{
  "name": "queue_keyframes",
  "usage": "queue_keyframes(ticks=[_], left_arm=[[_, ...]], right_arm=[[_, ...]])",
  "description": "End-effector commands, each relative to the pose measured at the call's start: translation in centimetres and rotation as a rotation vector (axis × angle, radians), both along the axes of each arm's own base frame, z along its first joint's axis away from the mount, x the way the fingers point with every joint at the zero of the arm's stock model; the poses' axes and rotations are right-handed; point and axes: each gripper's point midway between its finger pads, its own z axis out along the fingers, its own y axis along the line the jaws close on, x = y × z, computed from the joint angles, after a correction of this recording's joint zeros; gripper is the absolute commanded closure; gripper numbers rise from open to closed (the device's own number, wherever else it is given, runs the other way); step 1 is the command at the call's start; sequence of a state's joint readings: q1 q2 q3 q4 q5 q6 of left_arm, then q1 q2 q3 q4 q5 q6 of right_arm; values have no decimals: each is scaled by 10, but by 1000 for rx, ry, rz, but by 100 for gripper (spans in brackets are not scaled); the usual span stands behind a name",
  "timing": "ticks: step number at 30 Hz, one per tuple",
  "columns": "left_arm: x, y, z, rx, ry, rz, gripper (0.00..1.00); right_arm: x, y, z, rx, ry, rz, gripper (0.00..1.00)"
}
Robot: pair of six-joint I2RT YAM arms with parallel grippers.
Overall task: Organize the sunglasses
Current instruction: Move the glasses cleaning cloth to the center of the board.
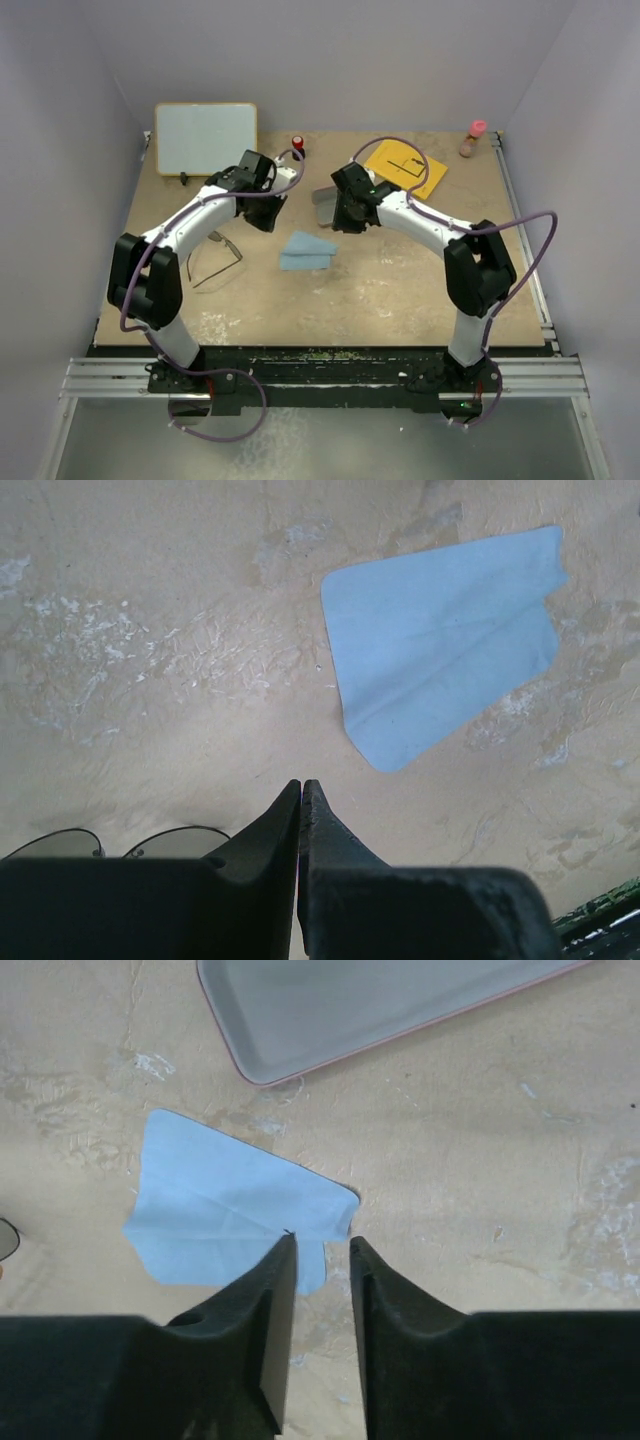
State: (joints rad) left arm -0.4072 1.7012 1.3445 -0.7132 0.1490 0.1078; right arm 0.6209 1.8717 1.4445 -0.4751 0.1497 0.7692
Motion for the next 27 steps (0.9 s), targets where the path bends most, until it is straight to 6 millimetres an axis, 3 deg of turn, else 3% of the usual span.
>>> queue_keyframes(ticks=[1, 4, 7, 12, 20, 27], left_arm=[[10, 3, 28, -39, -45, 56, 96], [9, 6, 30, -42, -41, 67, 96], [10, 11, 29, -44, -33, 87, 96], [15, 16, 31, -52, -25, 112, 96], [23, 36, 36, -45, -39, 163, 96], [21, 40, 34, -47, -29, 170, 96]], right_arm=[[-13, -9, 18, -2, -37, 18, 73], [-37, 10, 9, 46, -10, 110, 76], [-55, 30, -4, 12, 32, 196, 72], [-59, 55, -20, -64, 70, 264, 62], [-61, 52, -35, -102, 123, 228, 55], [-67, 46, -43, -117, 152, 205, 50]])
